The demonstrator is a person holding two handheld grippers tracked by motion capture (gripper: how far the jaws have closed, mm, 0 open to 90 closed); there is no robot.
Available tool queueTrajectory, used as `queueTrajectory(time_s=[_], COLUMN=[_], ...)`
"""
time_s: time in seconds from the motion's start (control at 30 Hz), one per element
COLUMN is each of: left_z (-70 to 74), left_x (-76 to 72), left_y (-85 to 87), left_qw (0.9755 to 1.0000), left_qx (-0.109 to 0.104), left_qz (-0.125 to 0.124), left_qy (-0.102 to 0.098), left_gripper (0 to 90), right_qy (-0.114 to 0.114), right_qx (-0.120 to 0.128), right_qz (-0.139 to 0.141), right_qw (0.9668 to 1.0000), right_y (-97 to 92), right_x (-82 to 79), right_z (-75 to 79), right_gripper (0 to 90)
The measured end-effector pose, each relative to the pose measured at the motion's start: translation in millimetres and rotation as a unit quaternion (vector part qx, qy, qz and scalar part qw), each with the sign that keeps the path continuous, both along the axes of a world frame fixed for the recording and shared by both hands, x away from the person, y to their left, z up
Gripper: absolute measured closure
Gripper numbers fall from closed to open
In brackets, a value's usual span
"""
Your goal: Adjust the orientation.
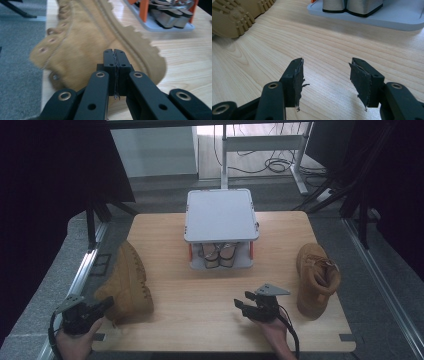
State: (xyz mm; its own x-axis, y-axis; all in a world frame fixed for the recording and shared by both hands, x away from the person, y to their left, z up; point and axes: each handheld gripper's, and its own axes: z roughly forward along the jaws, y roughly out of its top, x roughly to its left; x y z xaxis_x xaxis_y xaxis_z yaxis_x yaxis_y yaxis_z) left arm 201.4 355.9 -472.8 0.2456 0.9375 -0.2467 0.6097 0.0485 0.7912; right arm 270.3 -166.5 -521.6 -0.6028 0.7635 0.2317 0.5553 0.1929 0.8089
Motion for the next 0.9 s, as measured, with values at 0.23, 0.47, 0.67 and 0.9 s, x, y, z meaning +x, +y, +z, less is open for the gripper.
queueTrajectory(time_s=[0.23,0.47,0.67,0.9], left_z=[-7.5,-15.5,-33.0,-45.0], left_x=[-4.9,-12.4,-8.1,-0.2], left_y=[20.5,35.5,38.8,39.2], left_qw=[0.9993,0.9985,0.998,0.9978], left_qx=[-0.026,-0.024,-0.022,-0.026], left_qz=[0.028,0.048,0.051,0.044], left_qy=[-0.003,0.007,0.029,0.041], left_gripper=[89.7,89.7,89.6,89.7], right_qy=[0.002,0.005,0.008,0.01], right_qx=[0.0,-0.004,-0.006,-0.009], right_qz=[-0.003,-0.004,-0.001,-0.002], right_qw=[1.0,1.0,1.0,0.9999], right_y=[-1.0,-1.9,0.4,0.3], right_x=[0.0,1.1,0.7,1.1], right_z=[-1.3,-3.7,-5.3,-7.3], right_gripper=[44.3,44.4,45.1,45.0])
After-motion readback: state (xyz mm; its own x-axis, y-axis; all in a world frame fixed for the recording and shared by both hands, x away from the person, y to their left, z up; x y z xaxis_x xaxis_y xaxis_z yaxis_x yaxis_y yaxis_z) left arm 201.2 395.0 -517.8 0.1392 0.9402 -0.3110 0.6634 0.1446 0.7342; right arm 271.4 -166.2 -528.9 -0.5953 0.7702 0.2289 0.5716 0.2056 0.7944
